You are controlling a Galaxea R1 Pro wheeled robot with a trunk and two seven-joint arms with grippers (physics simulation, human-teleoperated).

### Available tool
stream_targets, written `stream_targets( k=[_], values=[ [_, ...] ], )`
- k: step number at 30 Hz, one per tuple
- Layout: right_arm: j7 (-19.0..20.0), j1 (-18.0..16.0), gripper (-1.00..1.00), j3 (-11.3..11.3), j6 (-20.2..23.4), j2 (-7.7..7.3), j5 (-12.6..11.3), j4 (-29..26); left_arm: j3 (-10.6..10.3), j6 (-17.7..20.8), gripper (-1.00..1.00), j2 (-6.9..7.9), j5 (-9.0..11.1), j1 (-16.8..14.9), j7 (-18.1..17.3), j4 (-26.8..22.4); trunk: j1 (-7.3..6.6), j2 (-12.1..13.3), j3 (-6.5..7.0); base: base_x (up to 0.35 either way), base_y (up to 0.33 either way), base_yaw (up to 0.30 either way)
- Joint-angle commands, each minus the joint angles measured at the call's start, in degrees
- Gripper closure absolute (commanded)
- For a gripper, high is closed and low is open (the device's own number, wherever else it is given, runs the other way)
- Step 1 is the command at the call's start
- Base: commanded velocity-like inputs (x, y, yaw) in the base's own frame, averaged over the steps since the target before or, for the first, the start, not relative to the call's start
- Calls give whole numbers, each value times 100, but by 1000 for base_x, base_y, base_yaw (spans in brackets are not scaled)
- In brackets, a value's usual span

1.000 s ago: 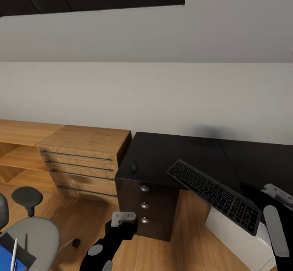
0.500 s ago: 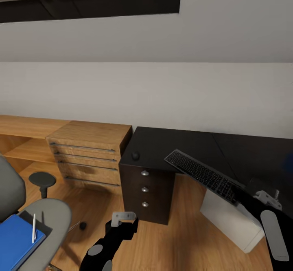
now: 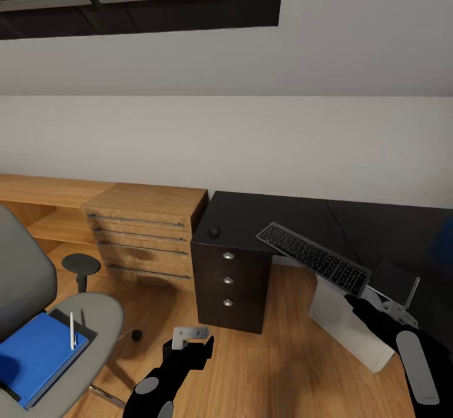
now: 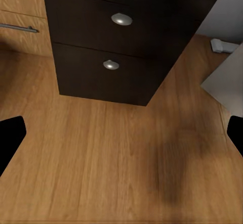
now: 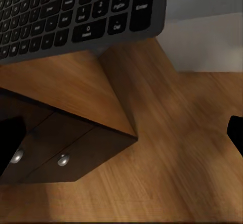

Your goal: In the bedroom, organize the workspace by keeping the computer under the desk, ensuring the monitor is on the desk, placing the keyboard on the desk next to the monitor, placing the mouse on the desk next to the keyboard, moving the folder from the swivel chair onto the desk next to the mouse, stacking the notebook on top of the folder with the pen on top of the notebook, and positioning the swivel chair next to the desk.

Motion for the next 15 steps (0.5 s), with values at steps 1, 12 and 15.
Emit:
stream_targets(
  k=[1, 12, 15],
  values=[
    [-37, -4, -100, -1, 19, 1, -60, 4, -9, 19, -100, 2, 61, -4, 54, -8, 0, -4, -6, -14, 8, 0],
    [21, -4, -100, 21, 13, 94, -58, 87, -9, 19, -100, -2, 61, -4, 47, -7, 0, -4, -6, -5, 3, 0],
    [30, -4, -100, 23, 12, 184, -53, 108, -9, 19, -100, -5, 61, -4, 46, -7, 0, -4, -6, 0, 0, 0]
  ],
)
